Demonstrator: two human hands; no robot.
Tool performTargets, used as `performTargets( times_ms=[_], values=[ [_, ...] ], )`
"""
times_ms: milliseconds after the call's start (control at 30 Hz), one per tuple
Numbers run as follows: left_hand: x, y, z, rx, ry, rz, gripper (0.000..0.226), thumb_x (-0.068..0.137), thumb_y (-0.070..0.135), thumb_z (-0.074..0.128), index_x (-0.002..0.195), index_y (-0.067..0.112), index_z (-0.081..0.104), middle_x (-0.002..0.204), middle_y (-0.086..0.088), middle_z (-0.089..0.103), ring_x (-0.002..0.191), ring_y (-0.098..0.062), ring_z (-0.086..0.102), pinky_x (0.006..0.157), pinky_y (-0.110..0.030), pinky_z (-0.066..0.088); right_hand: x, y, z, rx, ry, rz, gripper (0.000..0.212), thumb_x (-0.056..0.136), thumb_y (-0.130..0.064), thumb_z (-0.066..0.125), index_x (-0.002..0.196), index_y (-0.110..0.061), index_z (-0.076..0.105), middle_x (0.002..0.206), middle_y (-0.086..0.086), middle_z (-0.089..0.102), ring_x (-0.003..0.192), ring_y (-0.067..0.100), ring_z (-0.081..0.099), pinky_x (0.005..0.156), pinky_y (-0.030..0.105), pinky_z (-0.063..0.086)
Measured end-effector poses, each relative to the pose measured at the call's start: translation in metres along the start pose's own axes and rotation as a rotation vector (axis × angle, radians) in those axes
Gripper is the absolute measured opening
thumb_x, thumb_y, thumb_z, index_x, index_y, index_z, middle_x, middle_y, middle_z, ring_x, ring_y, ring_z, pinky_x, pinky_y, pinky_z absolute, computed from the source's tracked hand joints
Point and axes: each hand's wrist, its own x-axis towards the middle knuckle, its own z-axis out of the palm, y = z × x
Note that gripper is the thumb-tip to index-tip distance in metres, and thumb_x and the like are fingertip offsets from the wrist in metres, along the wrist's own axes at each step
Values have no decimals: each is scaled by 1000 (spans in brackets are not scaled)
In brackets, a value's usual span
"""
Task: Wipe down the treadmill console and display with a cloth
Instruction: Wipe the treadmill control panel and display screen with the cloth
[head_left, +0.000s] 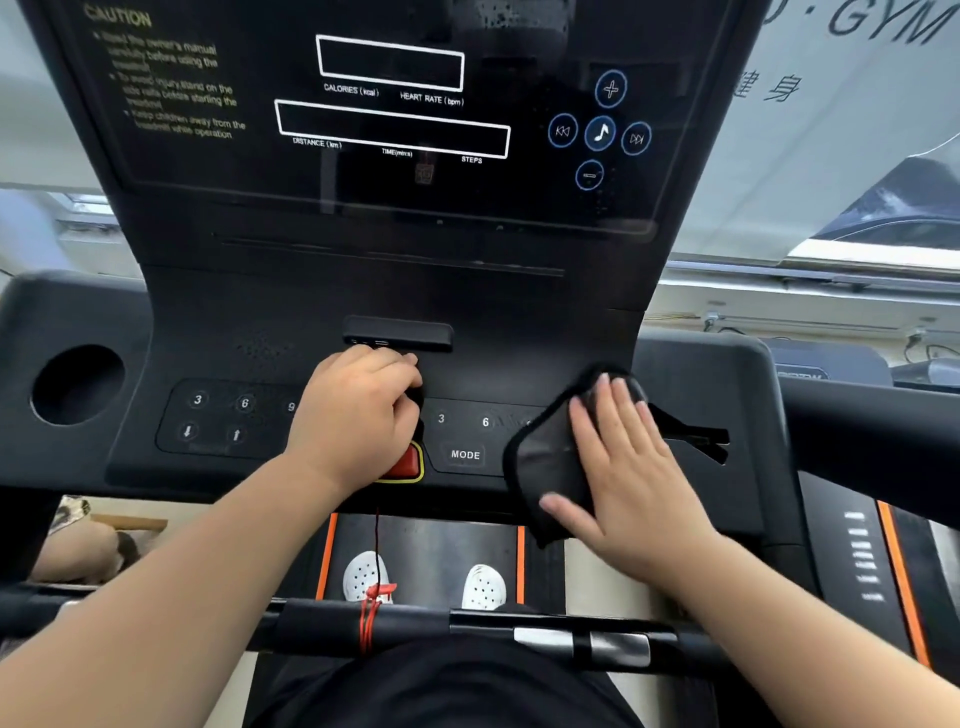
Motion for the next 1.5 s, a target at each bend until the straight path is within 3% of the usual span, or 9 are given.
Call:
performTargets(
  times_ms=[200, 467, 633, 833, 967, 1100, 1200, 1367, 1500],
  values=[
    [0, 0, 1, -59, -17, -57, 33, 88, 24, 46, 95, 11, 76, 100, -2, 77, 94, -29, 69, 85, -46, 53, 62, -51, -16, 114, 68, 283, 114, 89, -86, 9, 161, 2, 8, 164, 38, -8, 154, 49, -11, 127, 59, -1],
    [4, -1, -1, -52, -7, -37, 31, 90, 25, 49, 90, 10, 76, 97, -4, 77, 87, -30, 70, 80, -45, 54, 5, -38, 6, 92, 80, -344, 61, 100, -58, 42, 157, -34, 38, 169, 0, 27, 156, 23, 22, 125, 42, 16],
    [2, -2, -2, -66, -25, -49, 33, 91, 27, 47, 93, 12, 76, 99, -1, 76, 92, -28, 70, 83, -45, 53, 12, 0, -4, 161, 73, -66, 76, 99, -75, 19, 161, -33, 30, 172, 7, 13, 159, 26, 9, 125, 51, 22],
    [-4, -2, -4, -129, -6, -59, 38, 93, 30, 42, 97, 12, 75, 109, -1, 76, 101, -26, 68, 89, -43, 49, 68, -50, -18, 119, 89, 211, 93, 91, -81, 15, 165, -26, 4, 168, 26, -17, 155, 42, -18, 127, 55, -2],
    [-6, -5, -4, -144, -15, -41, 37, 94, 29, 41, 96, 13, 75, 112, -1, 76, 103, -26, 68, 90, -47, 49, 48, -55, -7, 83, 92, -72, 68, 100, -58, 32, 162, -31, 27, 171, 13, 15, 157, 37, 13, 124, 58, 21],
    [-7, -7, -4, -142, -12, -40, 37, 93, 29, 42, 95, 13, 75, 112, 0, 75, 104, -25, 68, 91, -47, 48, 0, -31, 9, 21, 81, -265, 68, 98, -53, 44, 161, -33, 28, 170, 4, 22, 157, 30, 21, 124, 50, 20],
    [-7, -5, -4, -136, -25, -49, 37, 92, 31, 43, 95, 14, 75, 113, 0, 76, 104, -25, 68, 91, -47, 48, -6, 0, 8, 48, 52, -108, 82, 96, -76, 30, 163, -28, 23, 172, 14, 9, 158, 37, 10, 125, 55, 21],
    [-8, -5, -3, -133, -18, -67, 36, 90, 30, 44, 96, 14, 76, 114, 1, 75, 105, -25, 68, 92, -48, 49, 44, -8, -7, 219, 17, 379, 115, 78, -96, 5, 163, -20, -12, 162, 36, -22, 153, 47, -21, 126, 56, -10],
    [-5, 0, -2, -121, -1, -81, 36, 90, 29, 43, 95, 14, 76, 111, 0, 76, 103, -25, 68, 91, -44, 47, 56, -37, -9, 85, 73, 287, 111, 87, -86, 18, 163, -7, 3, 162, 39, -14, 154, 51, -13, 126, 60, -1]
  ],
)
